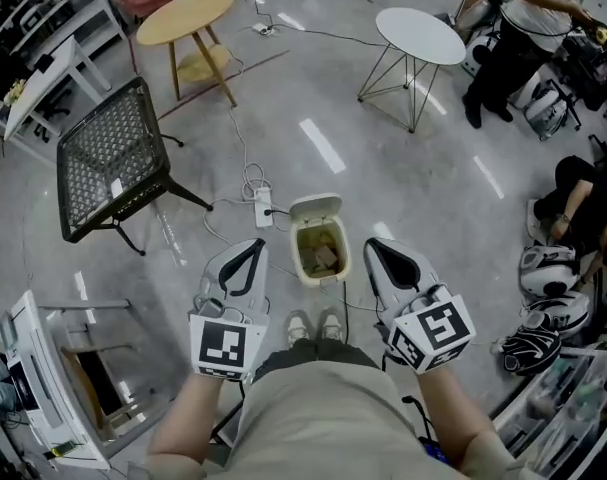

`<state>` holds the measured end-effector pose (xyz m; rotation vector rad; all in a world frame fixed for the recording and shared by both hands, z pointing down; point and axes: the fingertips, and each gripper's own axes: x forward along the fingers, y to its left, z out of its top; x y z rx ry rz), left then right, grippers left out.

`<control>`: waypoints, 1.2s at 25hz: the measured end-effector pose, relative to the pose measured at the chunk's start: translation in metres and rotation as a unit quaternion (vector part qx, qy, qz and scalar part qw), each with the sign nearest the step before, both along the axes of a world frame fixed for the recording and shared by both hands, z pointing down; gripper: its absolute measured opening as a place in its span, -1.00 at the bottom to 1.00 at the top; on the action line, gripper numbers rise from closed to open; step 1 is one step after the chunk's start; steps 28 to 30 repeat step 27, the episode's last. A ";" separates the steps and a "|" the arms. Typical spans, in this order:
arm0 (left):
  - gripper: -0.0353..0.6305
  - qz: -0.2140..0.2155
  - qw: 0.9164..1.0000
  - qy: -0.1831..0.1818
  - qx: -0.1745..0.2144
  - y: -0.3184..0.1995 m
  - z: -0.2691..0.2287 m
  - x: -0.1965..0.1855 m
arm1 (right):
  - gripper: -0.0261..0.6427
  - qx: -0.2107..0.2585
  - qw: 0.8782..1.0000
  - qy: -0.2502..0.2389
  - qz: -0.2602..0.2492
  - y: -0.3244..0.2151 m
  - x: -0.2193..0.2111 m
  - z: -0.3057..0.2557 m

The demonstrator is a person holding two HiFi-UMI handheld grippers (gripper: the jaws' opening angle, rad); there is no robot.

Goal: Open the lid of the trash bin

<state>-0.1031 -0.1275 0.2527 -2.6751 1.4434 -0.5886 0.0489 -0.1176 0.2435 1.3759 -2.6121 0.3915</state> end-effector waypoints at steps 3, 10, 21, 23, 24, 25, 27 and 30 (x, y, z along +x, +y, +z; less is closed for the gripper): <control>-0.89 -0.017 0.999 0.027 0.013 0.008 -0.029 0.000 | -0.91 0.025 1.000 -0.008 -0.005 0.007 0.001 -0.031; -0.89 -0.026 0.998 0.041 0.043 0.020 -0.076 -0.007 | -0.91 0.067 0.997 -0.031 -0.014 0.017 0.000 -0.085; -0.89 -0.029 0.997 0.044 0.057 0.020 -0.095 -0.014 | -0.91 0.089 0.996 -0.020 -0.026 0.018 -0.011 -0.104; -0.89 -0.028 0.997 0.042 0.056 0.021 -0.095 -0.015 | -0.91 0.089 0.996 -0.018 -0.027 0.018 -0.013 -0.104; -0.89 -0.027 0.997 0.042 0.055 0.021 -0.094 -0.016 | -0.91 0.088 0.996 -0.018 -0.027 0.017 -0.013 -0.103; -0.89 -0.028 0.997 0.043 0.054 0.021 -0.094 -0.016 | -0.91 0.088 0.996 -0.018 -0.027 0.017 -0.014 -0.103; -0.89 -0.029 0.997 0.044 0.052 0.021 -0.092 -0.018 | -0.91 0.088 0.996 -0.018 -0.027 0.015 -0.016 -0.102; -0.89 -0.029 0.997 0.044 0.052 0.021 -0.092 -0.018 | -0.91 0.088 0.996 -0.018 -0.027 0.015 -0.016 -0.102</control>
